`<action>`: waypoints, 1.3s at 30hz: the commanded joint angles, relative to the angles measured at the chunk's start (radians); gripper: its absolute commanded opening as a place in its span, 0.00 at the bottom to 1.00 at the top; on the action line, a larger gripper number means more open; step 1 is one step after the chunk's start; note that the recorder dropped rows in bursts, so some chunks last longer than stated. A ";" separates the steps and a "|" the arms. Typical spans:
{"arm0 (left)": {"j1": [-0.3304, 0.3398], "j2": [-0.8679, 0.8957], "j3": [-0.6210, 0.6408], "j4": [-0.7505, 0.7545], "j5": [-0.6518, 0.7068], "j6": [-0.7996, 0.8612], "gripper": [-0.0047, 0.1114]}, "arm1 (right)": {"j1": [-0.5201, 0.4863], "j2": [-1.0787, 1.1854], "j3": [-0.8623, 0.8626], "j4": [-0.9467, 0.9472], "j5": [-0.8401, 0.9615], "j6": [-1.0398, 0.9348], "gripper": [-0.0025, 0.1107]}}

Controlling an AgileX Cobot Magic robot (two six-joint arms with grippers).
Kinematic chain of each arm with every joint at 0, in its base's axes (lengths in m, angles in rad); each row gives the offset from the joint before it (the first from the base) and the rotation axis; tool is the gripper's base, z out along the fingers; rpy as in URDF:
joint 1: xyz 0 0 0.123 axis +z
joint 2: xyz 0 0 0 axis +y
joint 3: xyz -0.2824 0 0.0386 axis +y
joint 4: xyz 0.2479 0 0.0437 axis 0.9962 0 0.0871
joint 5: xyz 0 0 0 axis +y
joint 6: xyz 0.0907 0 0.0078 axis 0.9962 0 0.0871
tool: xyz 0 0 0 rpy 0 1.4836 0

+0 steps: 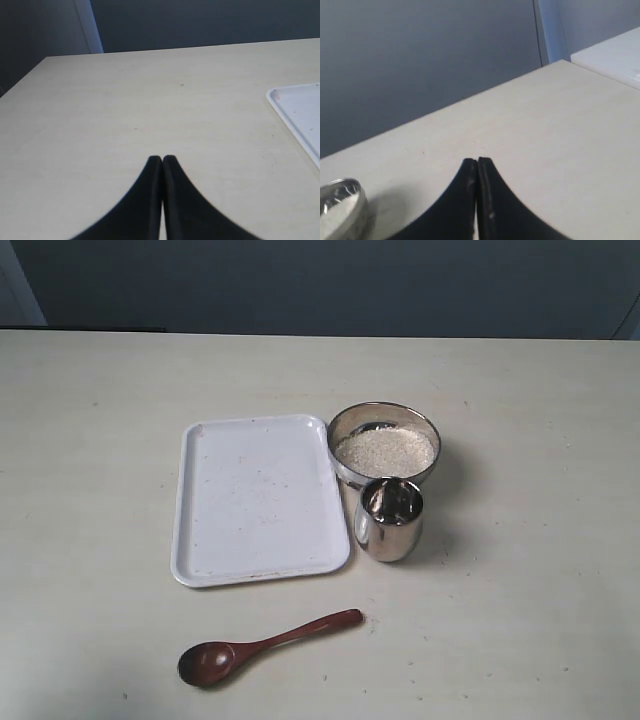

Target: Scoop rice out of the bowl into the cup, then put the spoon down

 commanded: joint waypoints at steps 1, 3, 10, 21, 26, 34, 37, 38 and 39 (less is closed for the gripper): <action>-0.002 0.001 -0.008 0.000 -0.012 -0.006 0.04 | -0.003 -0.004 0.001 0.112 -0.187 0.024 0.02; -0.002 0.001 -0.008 0.000 -0.012 -0.006 0.04 | -0.003 -0.004 0.001 0.137 -0.258 0.024 0.02; -0.002 0.001 -0.008 0.000 -0.012 -0.006 0.04 | -0.003 -0.004 0.001 0.460 -0.490 0.156 0.02; -0.002 0.001 -0.008 0.000 -0.012 -0.006 0.04 | -0.003 -0.004 0.001 0.538 -0.713 0.703 0.02; -0.002 0.001 -0.008 0.000 -0.012 -0.006 0.04 | -0.003 -0.004 -0.009 0.547 -0.997 0.675 0.02; -0.002 0.001 -0.008 0.000 -0.012 -0.006 0.04 | -0.003 0.052 -0.206 0.466 -1.037 0.334 0.02; -0.002 0.001 -0.008 0.000 -0.012 -0.006 0.04 | -0.003 0.102 -0.310 0.350 -0.980 0.026 0.02; -0.002 0.001 -0.008 0.000 -0.012 -0.006 0.04 | -0.003 0.123 -0.358 0.319 -0.936 -0.054 0.02; -0.002 0.001 -0.008 0.000 -0.012 -0.006 0.04 | -0.003 0.147 -0.414 0.281 -0.843 -0.162 0.02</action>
